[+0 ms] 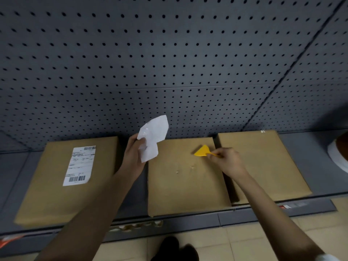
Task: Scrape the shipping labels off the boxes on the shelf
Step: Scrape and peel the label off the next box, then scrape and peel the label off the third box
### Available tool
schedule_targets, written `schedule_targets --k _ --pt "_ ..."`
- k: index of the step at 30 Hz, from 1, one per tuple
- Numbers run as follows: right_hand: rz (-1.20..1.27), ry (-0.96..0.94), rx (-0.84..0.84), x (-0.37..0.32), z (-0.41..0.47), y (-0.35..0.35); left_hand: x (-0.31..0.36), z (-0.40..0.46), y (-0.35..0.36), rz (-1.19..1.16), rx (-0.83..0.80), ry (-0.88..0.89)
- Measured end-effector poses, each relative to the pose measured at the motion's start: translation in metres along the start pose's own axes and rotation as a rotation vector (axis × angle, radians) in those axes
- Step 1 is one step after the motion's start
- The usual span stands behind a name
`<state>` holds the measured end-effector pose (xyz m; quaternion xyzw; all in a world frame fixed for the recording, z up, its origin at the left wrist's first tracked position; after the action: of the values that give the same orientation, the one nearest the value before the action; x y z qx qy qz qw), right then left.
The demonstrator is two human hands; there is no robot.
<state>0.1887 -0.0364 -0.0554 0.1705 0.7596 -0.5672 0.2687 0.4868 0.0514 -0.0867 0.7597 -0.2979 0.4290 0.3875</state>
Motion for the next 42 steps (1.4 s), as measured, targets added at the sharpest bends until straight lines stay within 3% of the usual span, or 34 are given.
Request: schedule_targets --k 14,25,32,42 --pt "0.054 -0.206 -0.084 -0.080 -0.016 0.022 0.092 -0.044 -0.032 0.113 0.063 0.188" --pt "0.030 -0.419 -0.245 -0.169 -0.054 0.089 0.108 -0.119 -0.130 0.165 0.353 0.216" --pt "-0.001 -0.448 -0.250 -0.211 -0.079 0.114 0.121 -0.139 -0.163 0.120 0.345 0.267" --pt "0.077 -0.369 -0.174 -0.296 -0.128 0.180 0.173 -0.133 -0.231 0.245 0.151 0.362"
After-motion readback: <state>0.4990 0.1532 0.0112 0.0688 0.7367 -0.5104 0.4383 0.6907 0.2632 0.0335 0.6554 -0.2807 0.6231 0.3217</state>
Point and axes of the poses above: each hand's wrist, its own z-axis towards the middle knuckle, its own y-axis out of the palm, x = y × z, the point moved 10 cm from there along z, towards the middle knuckle, and after that the axes turned 1 degree about -y, right-handed, at the moved point
